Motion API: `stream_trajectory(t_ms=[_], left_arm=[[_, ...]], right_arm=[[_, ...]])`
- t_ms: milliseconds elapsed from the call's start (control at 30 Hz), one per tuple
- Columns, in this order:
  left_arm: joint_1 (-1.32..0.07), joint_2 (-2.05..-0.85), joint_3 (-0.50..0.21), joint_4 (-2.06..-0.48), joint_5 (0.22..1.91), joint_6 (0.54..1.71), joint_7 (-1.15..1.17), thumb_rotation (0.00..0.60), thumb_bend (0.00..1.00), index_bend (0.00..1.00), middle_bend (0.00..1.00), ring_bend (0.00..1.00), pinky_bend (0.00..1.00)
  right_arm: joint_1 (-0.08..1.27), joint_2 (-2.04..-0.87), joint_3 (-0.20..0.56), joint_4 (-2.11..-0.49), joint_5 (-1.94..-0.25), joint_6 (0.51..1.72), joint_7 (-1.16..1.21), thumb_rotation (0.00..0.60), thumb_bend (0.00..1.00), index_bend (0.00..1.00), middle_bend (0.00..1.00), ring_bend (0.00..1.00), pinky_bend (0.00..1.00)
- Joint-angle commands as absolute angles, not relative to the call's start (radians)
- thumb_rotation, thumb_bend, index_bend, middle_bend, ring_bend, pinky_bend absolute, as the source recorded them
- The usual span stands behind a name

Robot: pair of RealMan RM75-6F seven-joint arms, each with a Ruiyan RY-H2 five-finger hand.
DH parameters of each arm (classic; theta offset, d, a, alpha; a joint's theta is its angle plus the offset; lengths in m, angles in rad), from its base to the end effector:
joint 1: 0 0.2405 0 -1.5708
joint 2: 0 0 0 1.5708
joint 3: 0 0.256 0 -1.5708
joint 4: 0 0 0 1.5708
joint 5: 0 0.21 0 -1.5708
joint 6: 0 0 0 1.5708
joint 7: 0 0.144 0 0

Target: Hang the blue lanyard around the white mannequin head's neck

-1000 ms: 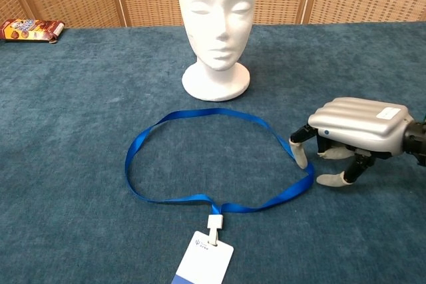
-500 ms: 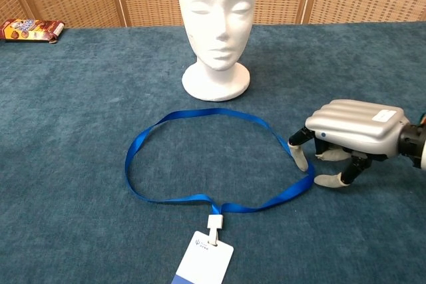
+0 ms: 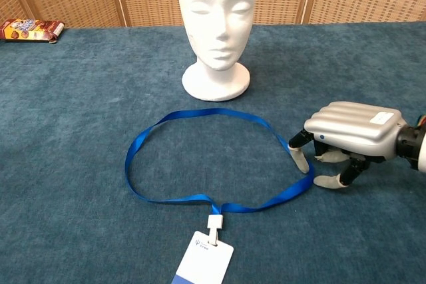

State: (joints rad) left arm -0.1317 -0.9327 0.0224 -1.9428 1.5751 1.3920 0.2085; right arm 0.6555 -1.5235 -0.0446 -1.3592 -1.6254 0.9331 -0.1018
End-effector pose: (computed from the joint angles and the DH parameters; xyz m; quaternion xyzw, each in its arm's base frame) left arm -0.2486 0.1709 0.1630 -0.6740 -0.3754 -0.3503 0.5312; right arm -0.1956 -0.2797 -0.0397 0.8565 -0.2780 0.3198 0.2947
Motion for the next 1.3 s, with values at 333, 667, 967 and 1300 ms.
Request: stream_trajectory(t_ms=[333, 667, 967, 1300], left_arm=[[-0.133, -0.933, 0.023, -1.945, 1.574, 1.391, 0.214, 0.502, 0.18, 0.63, 0.60, 0.50, 0.30], [-0.132, -0.932, 0.024, -1.944, 1.572, 1.390, 0.215, 0.502, 0.18, 0.63, 0.60, 0.50, 0.30], [-0.134, -0.933, 0.024, -1.938, 1.570, 1.389, 0.214, 0.504, 0.18, 0.63, 0.60, 0.50, 0.30], [-0.149, -0.937, 0.021, -1.930, 1.574, 1.368, 0.230, 0.503, 0.18, 0.63, 0.60, 0.50, 0.30]], right_arm=[[0.660, -1.534, -0.047, -1.347, -1.625, 0.936, -0.096, 0.600, 0.38, 0.54, 1.00, 1.00, 1.00], [0.663, -1.549, -0.051, -1.335, -1.627, 0.940, -0.085, 0.600, 0.40, 0.58, 1.00, 1.00, 1.00], [0.667, -1.564, -0.050, -1.322, -1.625, 0.942, -0.080, 0.600, 0.42, 0.59, 1.00, 1.00, 1.00], [0.667, -1.570, -0.045, -1.316, -1.623, 0.957, -0.061, 0.600, 0.42, 0.61, 1.00, 1.00, 1.00]])
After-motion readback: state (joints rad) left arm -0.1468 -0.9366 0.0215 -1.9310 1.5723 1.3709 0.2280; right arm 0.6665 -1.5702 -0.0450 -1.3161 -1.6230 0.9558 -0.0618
